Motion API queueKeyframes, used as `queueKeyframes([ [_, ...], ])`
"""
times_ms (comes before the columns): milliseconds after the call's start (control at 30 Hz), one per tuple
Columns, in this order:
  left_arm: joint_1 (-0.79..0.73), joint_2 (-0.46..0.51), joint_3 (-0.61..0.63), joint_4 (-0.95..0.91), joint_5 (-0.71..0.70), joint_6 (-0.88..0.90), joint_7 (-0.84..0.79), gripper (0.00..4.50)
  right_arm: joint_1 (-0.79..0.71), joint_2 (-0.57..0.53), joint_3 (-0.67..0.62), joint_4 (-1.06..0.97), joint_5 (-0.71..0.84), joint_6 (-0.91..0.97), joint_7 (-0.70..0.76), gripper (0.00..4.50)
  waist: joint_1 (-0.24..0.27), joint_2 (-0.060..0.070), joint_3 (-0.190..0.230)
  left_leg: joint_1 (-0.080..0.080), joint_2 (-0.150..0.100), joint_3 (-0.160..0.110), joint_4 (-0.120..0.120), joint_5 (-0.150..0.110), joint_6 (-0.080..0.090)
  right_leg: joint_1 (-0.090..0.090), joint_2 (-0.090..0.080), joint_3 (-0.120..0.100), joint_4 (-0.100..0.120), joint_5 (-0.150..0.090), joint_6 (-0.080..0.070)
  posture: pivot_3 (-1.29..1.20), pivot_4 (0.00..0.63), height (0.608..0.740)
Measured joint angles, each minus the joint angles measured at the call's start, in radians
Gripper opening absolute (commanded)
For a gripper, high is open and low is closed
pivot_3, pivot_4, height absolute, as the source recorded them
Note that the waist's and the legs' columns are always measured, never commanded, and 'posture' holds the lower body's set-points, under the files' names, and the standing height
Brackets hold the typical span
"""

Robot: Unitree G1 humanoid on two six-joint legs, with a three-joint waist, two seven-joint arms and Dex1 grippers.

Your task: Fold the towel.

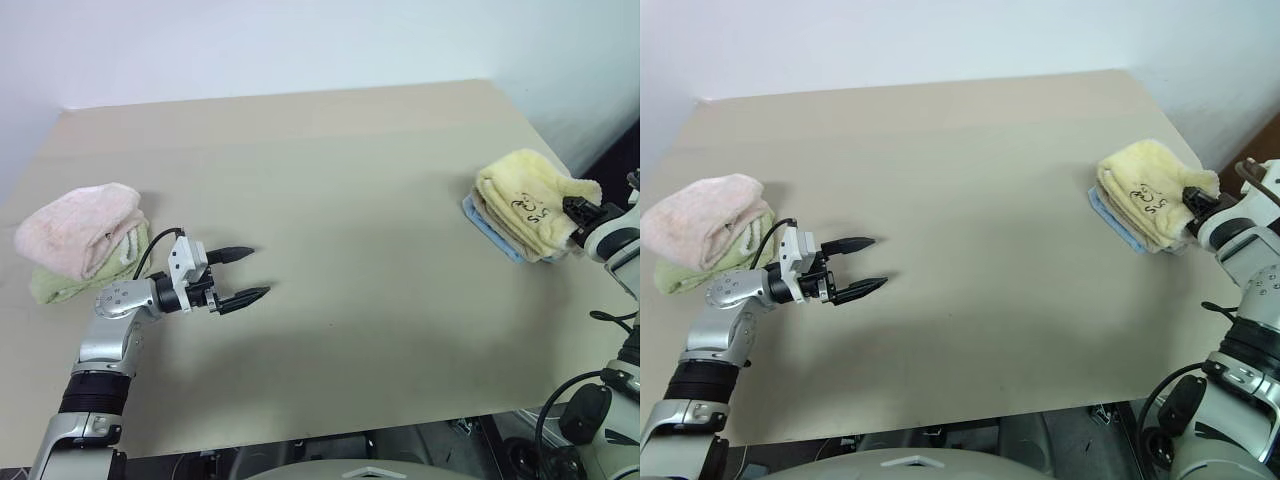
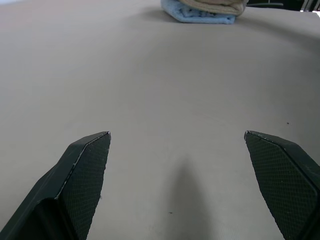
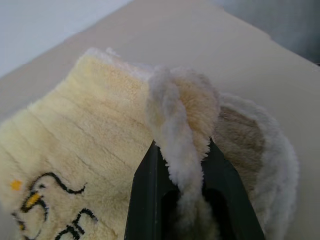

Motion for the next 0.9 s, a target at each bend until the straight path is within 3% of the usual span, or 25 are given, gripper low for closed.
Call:
queueKeyframes([
  [233, 0.001, 0.000, 0.000, -0.026, 0.000, 0.012, 0.019, 4.50, -0.005, 0.001, 0.020, 0.077, -0.020, -0.077, -0.010, 0.02, 0.000, 0.000, 0.000, 0.000, 0.000, 0.000, 0.000, 0.000, 0.000, 0.000, 0.000, 0.000, 0.000, 0.000, 0.000, 0.00, 0.150, 0.728],
  [667, 0.000, 0.000, -0.001, -0.014, 0.008, 0.010, 0.021, 4.50, -0.060, -0.023, 0.054, 0.072, 0.005, -0.169, 0.083, 4.26, 0.000, 0.000, 0.000, 0.000, 0.000, 0.001, 0.000, 0.000, 0.000, 0.000, 0.000, 0.000, 0.000, 0.000, 0.000, 0.00, 0.150, 0.728],
  [700, 0.000, 0.000, 0.000, -0.014, 0.008, 0.009, 0.020, 4.50, -0.067, -0.042, 0.055, 0.072, 0.005, -0.180, 0.097, 4.47, 0.000, 0.001, 0.001, 0.000, 0.000, 0.001, 0.000, 0.000, 0.000, 0.000, 0.000, 0.000, 0.000, 0.000, 0.000, 0.00, 0.150, 0.728],
  [900, 0.000, 0.000, 0.002, 0.010, 0.009, -0.008, 0.015, 4.50, -0.121, -0.144, 0.067, 0.071, -0.009, -0.256, 0.163, 4.47, -0.001, 0.001, 0.001, 0.000, 0.001, 0.001, 0.000, 0.000, 0.000, 0.000, 0.001, 0.000, -0.001, 0.000, 0.000, 0.00, 0.150, 0.728],
])
